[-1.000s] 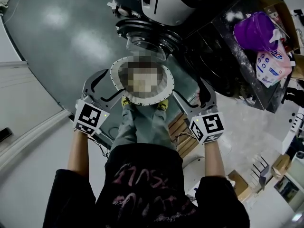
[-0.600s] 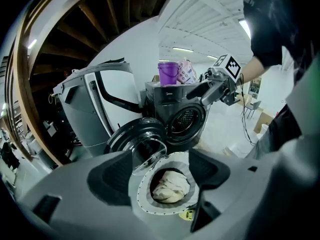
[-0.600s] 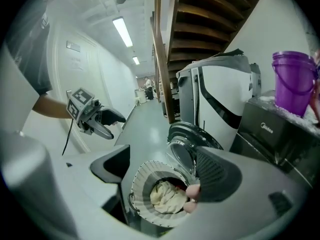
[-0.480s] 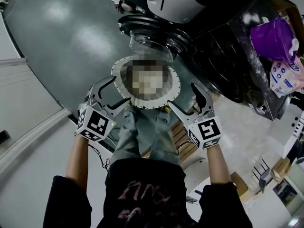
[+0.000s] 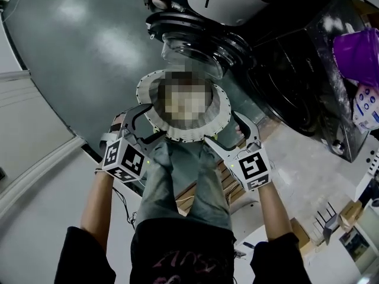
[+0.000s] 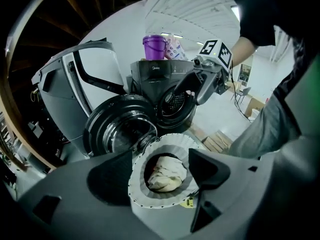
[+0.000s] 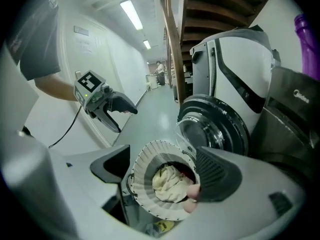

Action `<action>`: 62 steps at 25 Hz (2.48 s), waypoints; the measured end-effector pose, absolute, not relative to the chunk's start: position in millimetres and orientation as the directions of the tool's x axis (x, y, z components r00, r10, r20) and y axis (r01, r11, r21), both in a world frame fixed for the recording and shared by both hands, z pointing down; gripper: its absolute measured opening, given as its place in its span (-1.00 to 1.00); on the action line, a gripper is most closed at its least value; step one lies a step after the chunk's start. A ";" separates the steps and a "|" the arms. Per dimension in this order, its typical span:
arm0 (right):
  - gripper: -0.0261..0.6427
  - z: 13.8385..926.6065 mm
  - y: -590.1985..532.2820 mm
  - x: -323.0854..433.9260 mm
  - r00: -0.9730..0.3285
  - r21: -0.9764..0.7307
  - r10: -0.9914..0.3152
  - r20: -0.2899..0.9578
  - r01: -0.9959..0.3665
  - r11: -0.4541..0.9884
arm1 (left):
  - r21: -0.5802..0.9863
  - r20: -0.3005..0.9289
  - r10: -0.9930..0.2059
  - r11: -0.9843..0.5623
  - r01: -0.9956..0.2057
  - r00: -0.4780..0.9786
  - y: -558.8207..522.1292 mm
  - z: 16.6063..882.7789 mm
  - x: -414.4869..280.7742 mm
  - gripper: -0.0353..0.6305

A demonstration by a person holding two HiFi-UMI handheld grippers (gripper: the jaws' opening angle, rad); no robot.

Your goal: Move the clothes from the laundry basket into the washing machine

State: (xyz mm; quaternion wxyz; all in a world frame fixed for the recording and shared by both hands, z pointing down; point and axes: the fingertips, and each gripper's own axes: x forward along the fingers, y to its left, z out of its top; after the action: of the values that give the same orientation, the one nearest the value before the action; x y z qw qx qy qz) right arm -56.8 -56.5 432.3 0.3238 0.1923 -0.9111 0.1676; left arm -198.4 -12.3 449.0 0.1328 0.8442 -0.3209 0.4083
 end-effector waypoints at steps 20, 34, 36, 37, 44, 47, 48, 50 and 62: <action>0.32 643.9 -29.9 -57.0 -0.577 -0.150 -0.030 0.816 -0.263 0.953 | -0.028 0.873 -0.258 -0.873 -0.486 0.413 -12.0 646.7 -183.5 0.18; 0.32 770.4 -26.6 -77.8 -0.438 -0.112 0.042 0.898 -0.136 0.984 | -0.009 0.917 -0.153 -0.931 -0.366 0.367 -34.4 772.4 -176.8 0.18; 0.33 789.2 -23.7 -79.3 -0.411 -0.103 0.051 0.910 -0.105 0.989 | -0.008 0.930 -0.122 -0.949 -0.315 0.345 -33.7 794.3 -173.8 0.19; 0.32 797.3 -22.2 -81.1 -0.400 -0.094 0.053 0.915 -0.084 0.992 | -0.008 0.938 -0.103 -0.961 -0.276 0.330 -32.3 805.7 -172.3 0.21; 0.33 861.7 -23.5 -81.6 -0.323 -0.078 0.064 0.944 -0.031 0.996 | 0.003 0.954 -0.050 -0.984 -0.177 0.297 -37.5 866.6 -155.3 0.27; 0.33 886.8 -25.2 -78.4 -0.299 -0.078 0.068 0.952 -0.023 0.997 | 0.014 0.958 -0.028 -0.990 -0.144 0.285 -36.0 890.1 -155.3 0.31; 0.33 895.6 -24.7 -77.6 -0.290 -0.079 0.072 0.954 -0.015 0.997 | 0.024 0.959 -0.018 -0.989 -0.145 0.282 -34.9 898.4 -156.0 0.32; 0.34 912.8 -25.0 -76.9 -0.272 -0.076 0.075 0.959 0.008 0.997 | 0.041 0.962 -0.001 -0.988 -0.149 0.275 -33.2 915.0 -157.7 0.34; 0.56 1003.5 -34.9 -73.2 -0.193 -0.049 0.061 0.979 0.068 0.996 | 0.090 0.973 0.052 -0.983 -0.162 0.224 -27.6 1003.1 -165.3 0.63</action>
State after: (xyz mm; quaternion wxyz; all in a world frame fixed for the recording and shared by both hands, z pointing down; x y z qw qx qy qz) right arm -73.2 -34.9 1003.5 0.6339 -0.0418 -0.7723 -0.0029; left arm -165.3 -27.6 1003.1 0.0860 0.7776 -0.0353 0.6219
